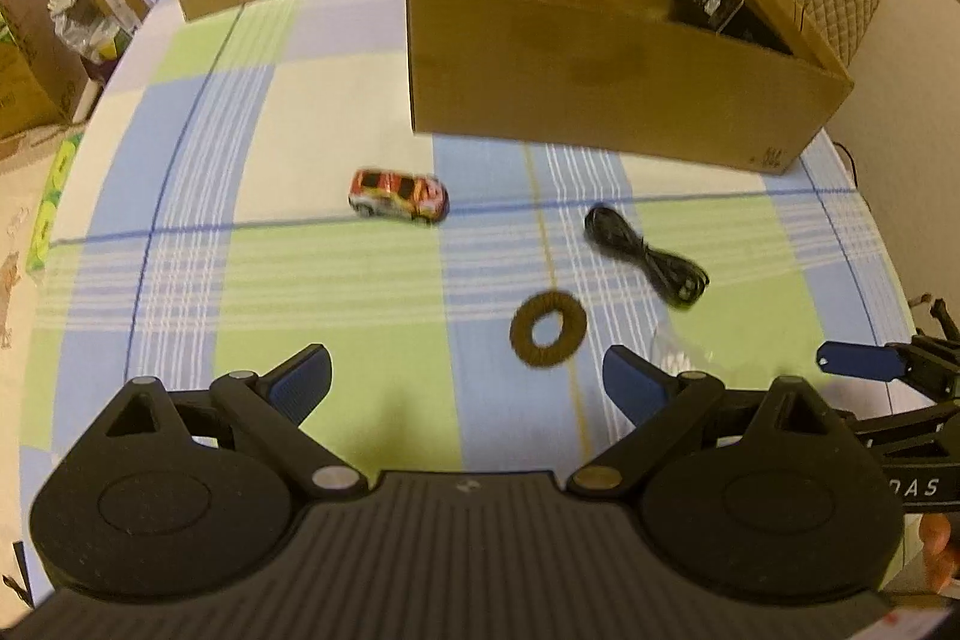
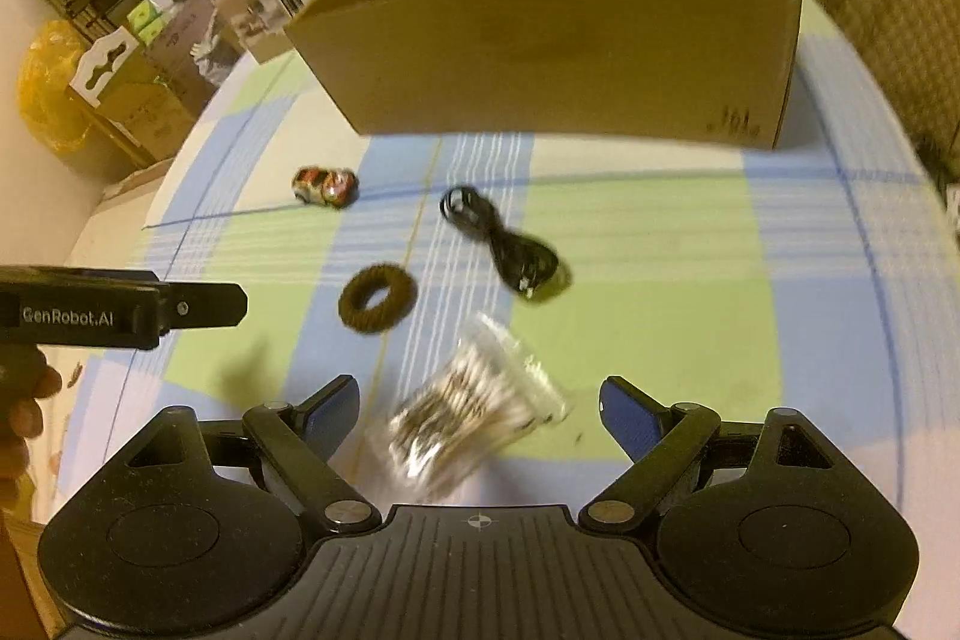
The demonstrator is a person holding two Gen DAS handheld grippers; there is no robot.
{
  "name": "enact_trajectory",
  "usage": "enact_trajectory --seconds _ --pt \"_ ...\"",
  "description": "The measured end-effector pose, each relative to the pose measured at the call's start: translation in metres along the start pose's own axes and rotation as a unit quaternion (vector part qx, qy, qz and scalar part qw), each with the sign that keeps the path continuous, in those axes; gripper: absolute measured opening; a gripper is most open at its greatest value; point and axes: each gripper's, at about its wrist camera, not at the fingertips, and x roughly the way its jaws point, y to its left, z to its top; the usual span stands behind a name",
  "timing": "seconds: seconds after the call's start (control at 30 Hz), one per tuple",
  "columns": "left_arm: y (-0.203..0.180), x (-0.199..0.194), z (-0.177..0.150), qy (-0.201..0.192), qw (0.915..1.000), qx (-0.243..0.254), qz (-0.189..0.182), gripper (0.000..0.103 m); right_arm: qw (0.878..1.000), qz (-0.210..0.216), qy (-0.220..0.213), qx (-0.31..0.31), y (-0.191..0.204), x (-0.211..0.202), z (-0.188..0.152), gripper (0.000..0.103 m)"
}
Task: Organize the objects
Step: 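Grasp the clear bag of cotton swabs with the right tool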
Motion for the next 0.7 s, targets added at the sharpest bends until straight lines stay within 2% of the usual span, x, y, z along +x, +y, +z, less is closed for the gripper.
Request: enact_trajectory --seconds 0.23,0.4,0.57,0.7 --pt "0.001 0.013 -0.013 0.019 0.9998 0.0 0.007 0.096 0.998 0.025 0.036 0.047 -0.002 0.02 -0.009 0.083" --pt "0.004 0.021 -0.017 0.028 0.9996 -0.003 0.008 0.096 0.995 0.025 0.055 0.082 -0.004 0.033 -0.011 0.08" --pt "0.007 0.029 -0.019 0.036 0.9993 -0.007 0.011 0.096 0.993 0.006 0.056 0.107 -0.007 0.042 -0.007 0.075" --pt "0.011 0.035 -0.019 0.039 0.9991 -0.01 0.013 0.096 0.994 -0.015 0.048 0.097 -0.004 0.046 -0.005 0.069"
